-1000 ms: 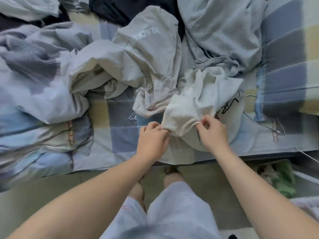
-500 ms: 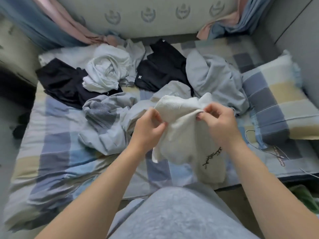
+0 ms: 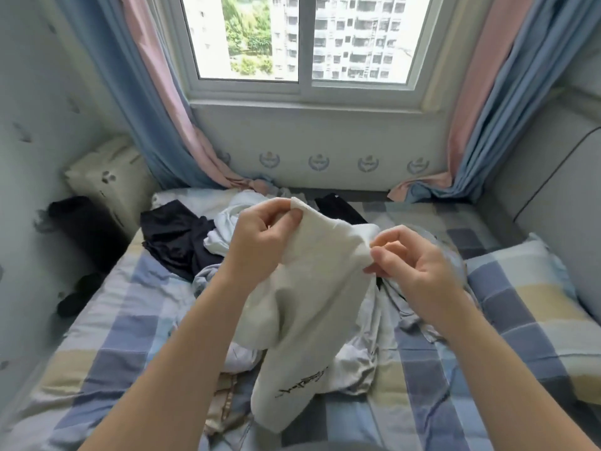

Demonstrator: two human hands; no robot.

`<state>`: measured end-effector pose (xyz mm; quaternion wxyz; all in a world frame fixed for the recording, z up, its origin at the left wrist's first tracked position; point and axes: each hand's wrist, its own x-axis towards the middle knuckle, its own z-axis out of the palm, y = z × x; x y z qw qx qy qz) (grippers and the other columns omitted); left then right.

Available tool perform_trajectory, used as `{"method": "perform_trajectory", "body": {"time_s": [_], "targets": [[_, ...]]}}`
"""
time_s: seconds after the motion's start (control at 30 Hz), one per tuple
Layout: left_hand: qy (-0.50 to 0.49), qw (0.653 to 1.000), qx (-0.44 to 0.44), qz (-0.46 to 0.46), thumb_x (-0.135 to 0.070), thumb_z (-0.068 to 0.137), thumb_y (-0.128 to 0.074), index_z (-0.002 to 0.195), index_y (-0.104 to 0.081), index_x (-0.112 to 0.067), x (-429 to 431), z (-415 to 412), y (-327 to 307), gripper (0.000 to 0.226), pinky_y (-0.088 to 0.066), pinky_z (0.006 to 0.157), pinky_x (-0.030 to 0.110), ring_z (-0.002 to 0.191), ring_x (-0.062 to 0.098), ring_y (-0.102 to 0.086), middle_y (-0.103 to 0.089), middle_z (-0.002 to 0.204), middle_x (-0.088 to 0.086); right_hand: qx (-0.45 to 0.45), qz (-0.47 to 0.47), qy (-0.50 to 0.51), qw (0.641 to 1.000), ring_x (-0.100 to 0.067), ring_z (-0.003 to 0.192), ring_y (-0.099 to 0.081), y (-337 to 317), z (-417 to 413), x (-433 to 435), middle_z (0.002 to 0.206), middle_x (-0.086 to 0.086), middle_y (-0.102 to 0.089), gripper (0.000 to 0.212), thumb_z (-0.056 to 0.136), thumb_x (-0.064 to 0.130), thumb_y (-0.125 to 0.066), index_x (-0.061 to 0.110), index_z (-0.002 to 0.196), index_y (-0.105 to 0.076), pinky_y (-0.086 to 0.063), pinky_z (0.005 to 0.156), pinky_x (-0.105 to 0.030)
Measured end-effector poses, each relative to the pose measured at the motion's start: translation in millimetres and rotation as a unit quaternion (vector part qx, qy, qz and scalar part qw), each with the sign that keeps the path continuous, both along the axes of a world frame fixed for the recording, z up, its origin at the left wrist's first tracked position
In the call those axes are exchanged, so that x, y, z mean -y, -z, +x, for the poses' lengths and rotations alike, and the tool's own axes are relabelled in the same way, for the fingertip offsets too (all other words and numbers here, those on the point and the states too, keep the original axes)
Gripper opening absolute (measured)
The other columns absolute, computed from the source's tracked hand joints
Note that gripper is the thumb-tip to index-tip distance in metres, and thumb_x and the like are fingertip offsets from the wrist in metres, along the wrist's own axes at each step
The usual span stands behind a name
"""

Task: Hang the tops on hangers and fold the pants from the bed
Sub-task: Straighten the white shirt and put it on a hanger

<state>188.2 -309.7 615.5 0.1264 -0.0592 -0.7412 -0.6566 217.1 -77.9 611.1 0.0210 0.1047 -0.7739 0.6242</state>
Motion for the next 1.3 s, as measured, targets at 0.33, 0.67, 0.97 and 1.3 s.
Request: {"method": "perform_trajectory", "body": {"time_s": [0.33, 0.67, 0.97, 1.3], "targets": [[0.149, 0.984, 0.024, -0.096, -0.013, 0.080, -0.065, 0.068, -0.071, -0.014, 7, 40, 1, 0.013, -0.027, 0.054, 0.033, 0.054, 0.016, -0.034, -0.037, 0.054, -0.001, 0.011, 0.157, -0.235, 0.959, 0.007, 0.140, -0.034, 2, -14, 24, 0.148, 0.029, -0.043, 0.071, 0.084, 0.031, -0.074, 0.046, 0.145, -0.041, -0.033, 0.113, -0.029], [0.109, 0.985, 0.000, -0.132, -0.005, 0.068, -0.053, 0.059, -0.056, -0.006, 14, 46, -9, 0.010, -0.026, 0.055, 0.032, 0.056, 0.012, -0.034, -0.038, 0.054, -0.008, 0.037, 0.037, -0.293, 0.955, -0.008, 0.062, -0.040, 16, -12, 50, 0.066, 0.005, -0.044, 0.012, 0.079, 0.008, -0.068, 0.010, 0.071, -0.059, -0.034, 0.059, -0.023], [0.080, 0.991, -0.024, -0.101, -0.003, 0.071, -0.053, 0.061, -0.049, 0.003, 18, 44, -7, 0.012, -0.027, 0.052, 0.023, 0.055, 0.012, -0.030, -0.034, 0.056, -0.001, 0.069, 0.162, -0.247, 0.953, -0.003, 0.059, -0.042, 70, -20, 30, 0.064, 0.018, -0.045, 0.029, 0.080, 0.017, -0.080, 0.021, 0.068, -0.054, -0.035, 0.058, -0.021], [0.021, 0.999, 0.014, 0.040, -0.012, 0.071, -0.047, 0.058, -0.044, -0.011, 25, 38, -7, 0.013, -0.026, 0.051, 0.027, 0.057, 0.014, -0.030, -0.035, 0.060, 0.001, 0.293, 0.270, -0.215, 0.892, -0.011, 0.080, -0.063, 173, -14, -16, 0.082, 0.001, -0.070, 0.016, 0.078, 0.020, -0.080, 0.007, 0.086, -0.075, -0.052, 0.078, -0.034]]}}
